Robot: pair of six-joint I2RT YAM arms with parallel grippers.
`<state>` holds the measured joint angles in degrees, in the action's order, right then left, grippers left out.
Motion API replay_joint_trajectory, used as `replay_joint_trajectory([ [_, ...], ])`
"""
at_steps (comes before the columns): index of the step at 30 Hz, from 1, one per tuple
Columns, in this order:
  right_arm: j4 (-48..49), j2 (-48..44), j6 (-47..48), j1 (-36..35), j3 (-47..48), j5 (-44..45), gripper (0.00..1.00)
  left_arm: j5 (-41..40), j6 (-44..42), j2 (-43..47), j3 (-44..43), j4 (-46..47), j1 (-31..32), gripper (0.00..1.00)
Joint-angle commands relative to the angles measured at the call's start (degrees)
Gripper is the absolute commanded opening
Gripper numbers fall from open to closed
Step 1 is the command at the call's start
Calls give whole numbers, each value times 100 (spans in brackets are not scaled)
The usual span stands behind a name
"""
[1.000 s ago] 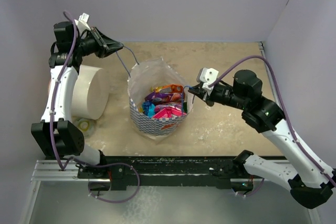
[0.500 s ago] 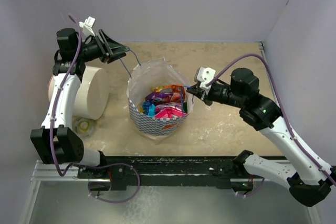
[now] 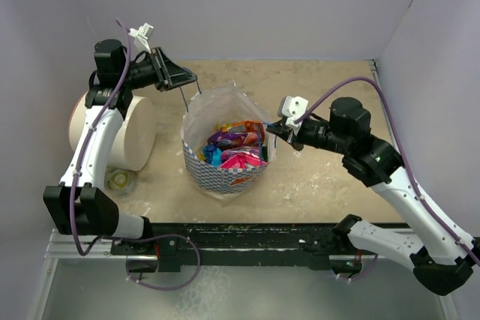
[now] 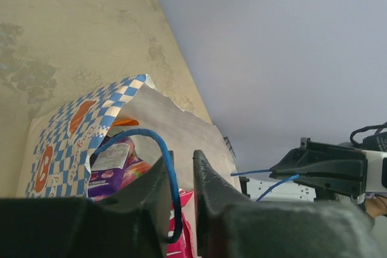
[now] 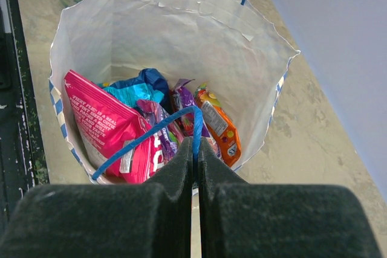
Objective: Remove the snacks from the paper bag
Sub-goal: Adjust the paper bag at the center of the board.
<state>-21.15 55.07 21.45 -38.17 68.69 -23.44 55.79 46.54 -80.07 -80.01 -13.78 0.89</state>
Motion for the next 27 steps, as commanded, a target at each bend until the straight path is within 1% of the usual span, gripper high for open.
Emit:
replay_joint_trajectory([
  [1, 463, -170, 9, 33, 163, 30, 0, 82, 114, -209, -467, 514, 0, 15],
  [4, 470, -93, 13, 34, 200, -142, 0, -82, 222, -336, -912, 625, -1, 0],
  [7, 725, 9, 36, 30, 207, -229, 0, -390, -77, -511, -1663, 154, -13, 0],
  [9, 901, 125, -20, 25, 191, -680, 0, -546, -200, -676, -2133, -133, -53, 0],
  [12, 1422, 362, -469, 14, 172, -1184, 0, -517, 23, -874, -2493, 38, -170, 0],
  [15, 1845, 591, -808, -35, 151, -1348, 0, -430, 286, -1019, -2690, 261, -226, 0],
  [17, 1948, 736, -846, -90, 177, -1371, 0, -356, 479, -1038, -2626, 502, -224, 0],
  [21, 1590, 903, -740, -176, 143, -1515, 0, -73, 1007, -798, -2054, 1165, -225, 0],
  [23, 1418, 790, -746, -203, -83, -1554, 0, -16, 1082, -645, -1776, 1226, -204, 0],
  [27, 1296, 295, -964, -209, -836, -1610, 1, 110, 1466, -373, -1218, 1744, -117, 0],
])
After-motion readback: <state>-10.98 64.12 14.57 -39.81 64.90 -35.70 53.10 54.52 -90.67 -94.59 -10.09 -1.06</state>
